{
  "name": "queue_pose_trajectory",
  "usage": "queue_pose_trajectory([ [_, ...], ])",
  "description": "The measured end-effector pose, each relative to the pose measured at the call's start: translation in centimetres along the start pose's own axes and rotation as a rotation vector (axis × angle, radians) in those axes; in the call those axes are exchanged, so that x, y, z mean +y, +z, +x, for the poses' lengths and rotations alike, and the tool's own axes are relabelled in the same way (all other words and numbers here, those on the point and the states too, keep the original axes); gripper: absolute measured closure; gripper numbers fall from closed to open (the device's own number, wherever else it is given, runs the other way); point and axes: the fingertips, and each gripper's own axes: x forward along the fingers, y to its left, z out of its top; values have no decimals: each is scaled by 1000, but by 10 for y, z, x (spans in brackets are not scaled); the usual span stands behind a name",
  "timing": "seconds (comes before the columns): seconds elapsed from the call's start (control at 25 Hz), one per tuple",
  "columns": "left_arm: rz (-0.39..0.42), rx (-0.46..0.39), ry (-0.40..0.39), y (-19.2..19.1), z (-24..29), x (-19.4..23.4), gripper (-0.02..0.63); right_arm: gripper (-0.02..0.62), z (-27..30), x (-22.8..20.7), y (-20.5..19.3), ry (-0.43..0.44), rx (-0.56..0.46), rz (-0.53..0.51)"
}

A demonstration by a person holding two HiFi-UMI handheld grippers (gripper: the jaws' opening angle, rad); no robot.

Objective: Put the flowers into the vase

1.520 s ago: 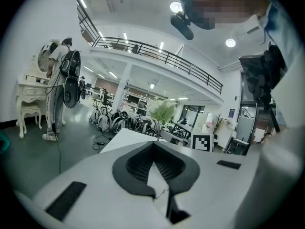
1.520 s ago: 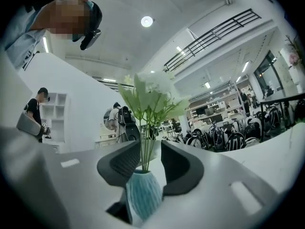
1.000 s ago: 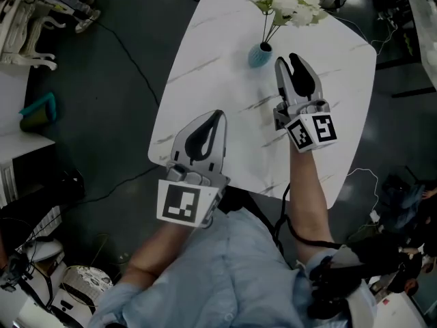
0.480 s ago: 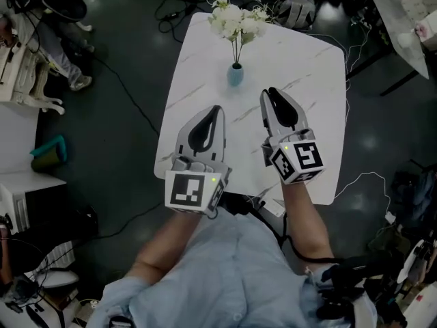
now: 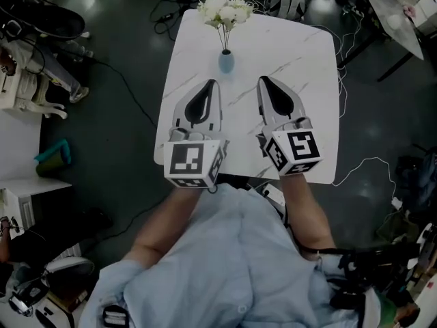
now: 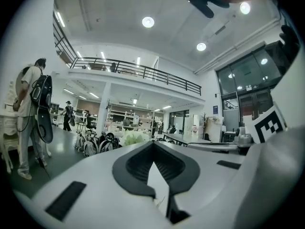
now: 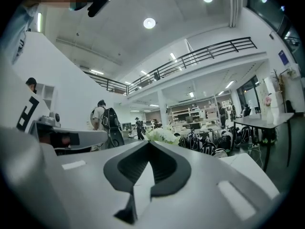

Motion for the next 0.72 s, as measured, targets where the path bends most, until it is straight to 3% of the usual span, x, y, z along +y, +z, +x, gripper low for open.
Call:
queue_pose_trajectory([
  [0.72, -10, -11, 6, 0, 4, 3, 601, 595, 1, 14, 8, 39, -13, -37],
])
